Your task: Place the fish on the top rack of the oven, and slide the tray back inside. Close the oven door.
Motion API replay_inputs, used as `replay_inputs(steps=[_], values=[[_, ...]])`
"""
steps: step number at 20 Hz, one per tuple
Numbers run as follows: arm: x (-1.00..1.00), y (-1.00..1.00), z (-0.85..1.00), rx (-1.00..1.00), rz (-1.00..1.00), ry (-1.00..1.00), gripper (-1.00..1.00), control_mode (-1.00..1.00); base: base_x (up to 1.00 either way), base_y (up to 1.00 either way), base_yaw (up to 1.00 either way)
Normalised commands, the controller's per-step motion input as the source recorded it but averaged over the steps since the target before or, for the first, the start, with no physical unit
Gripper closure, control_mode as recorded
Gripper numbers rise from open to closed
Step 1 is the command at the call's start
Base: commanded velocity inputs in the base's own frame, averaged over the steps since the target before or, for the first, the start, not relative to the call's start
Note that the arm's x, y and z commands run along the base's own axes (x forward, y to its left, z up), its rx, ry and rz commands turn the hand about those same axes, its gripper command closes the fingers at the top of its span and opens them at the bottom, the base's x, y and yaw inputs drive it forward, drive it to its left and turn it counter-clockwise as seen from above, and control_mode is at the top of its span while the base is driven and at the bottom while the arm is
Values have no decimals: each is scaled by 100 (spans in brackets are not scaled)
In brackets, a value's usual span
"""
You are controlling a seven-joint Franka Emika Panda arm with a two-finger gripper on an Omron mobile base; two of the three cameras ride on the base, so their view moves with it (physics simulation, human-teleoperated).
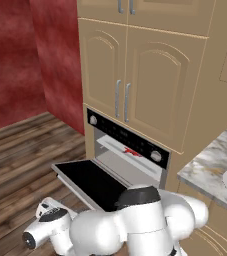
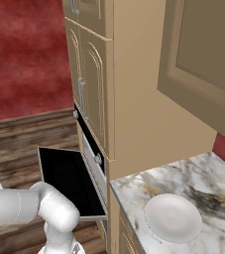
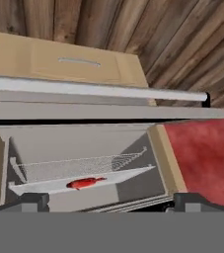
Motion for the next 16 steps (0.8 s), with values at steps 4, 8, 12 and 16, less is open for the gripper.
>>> replay_inputs(steps=[4, 8, 12, 16], values=[[9, 0, -64, -1, -15, -1, -100, -100, 0, 0, 0], [14, 4, -63, 0, -20, 0, -100, -100, 0, 0, 0], [21, 1, -69, 0, -22, 0, -100, -100, 0, 0, 0], [21, 0, -66, 0, -20, -3, -100, -100, 0, 0, 0]])
